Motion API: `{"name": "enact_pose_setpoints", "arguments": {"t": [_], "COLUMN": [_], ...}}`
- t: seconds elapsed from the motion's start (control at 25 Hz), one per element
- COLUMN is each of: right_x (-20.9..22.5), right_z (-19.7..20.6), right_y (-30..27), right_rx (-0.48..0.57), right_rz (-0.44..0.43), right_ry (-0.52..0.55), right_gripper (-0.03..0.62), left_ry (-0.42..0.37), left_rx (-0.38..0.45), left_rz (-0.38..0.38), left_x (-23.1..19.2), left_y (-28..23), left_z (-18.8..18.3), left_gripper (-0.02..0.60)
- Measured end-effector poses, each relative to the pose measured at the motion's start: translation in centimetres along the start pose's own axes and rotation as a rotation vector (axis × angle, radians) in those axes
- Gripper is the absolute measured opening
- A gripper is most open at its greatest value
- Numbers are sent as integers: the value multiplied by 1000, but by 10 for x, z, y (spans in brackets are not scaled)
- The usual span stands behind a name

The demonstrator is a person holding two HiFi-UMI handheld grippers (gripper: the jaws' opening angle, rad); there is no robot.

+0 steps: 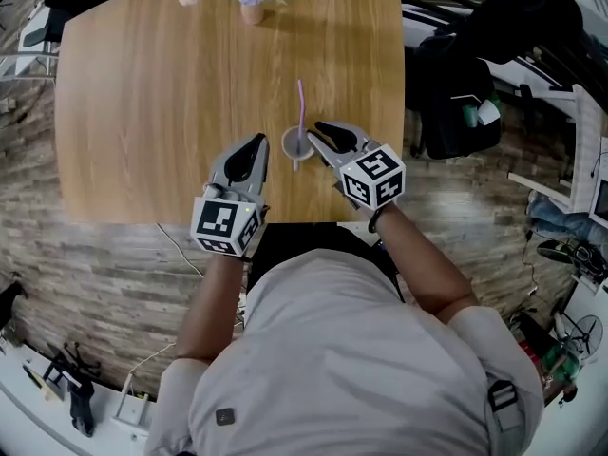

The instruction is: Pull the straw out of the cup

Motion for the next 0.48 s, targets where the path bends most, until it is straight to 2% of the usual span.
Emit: {"name": "enact_pose_setpoints", "arguments": {"t": [0.48], "right_x": [19], "right_z": [21], "right_y": [-46], "right_rx": [-79], "right_rz": [10], "right_ry": [-41], "right_gripper": [103], "left_ry": [31], "left_rx": [-59], "left_rz": [20], "left_x": [-24], "left_y": [-21], "left_z": [25], "left_gripper": [5]}}
Point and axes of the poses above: the fingertips, and each gripper's own axes: y backward along the fingers, x to its right, z out of its underside, the point moved 3 cm from there along y, backward along the fingers, and after that the axes turned 7 degrees about z, right-handed, at the moved point
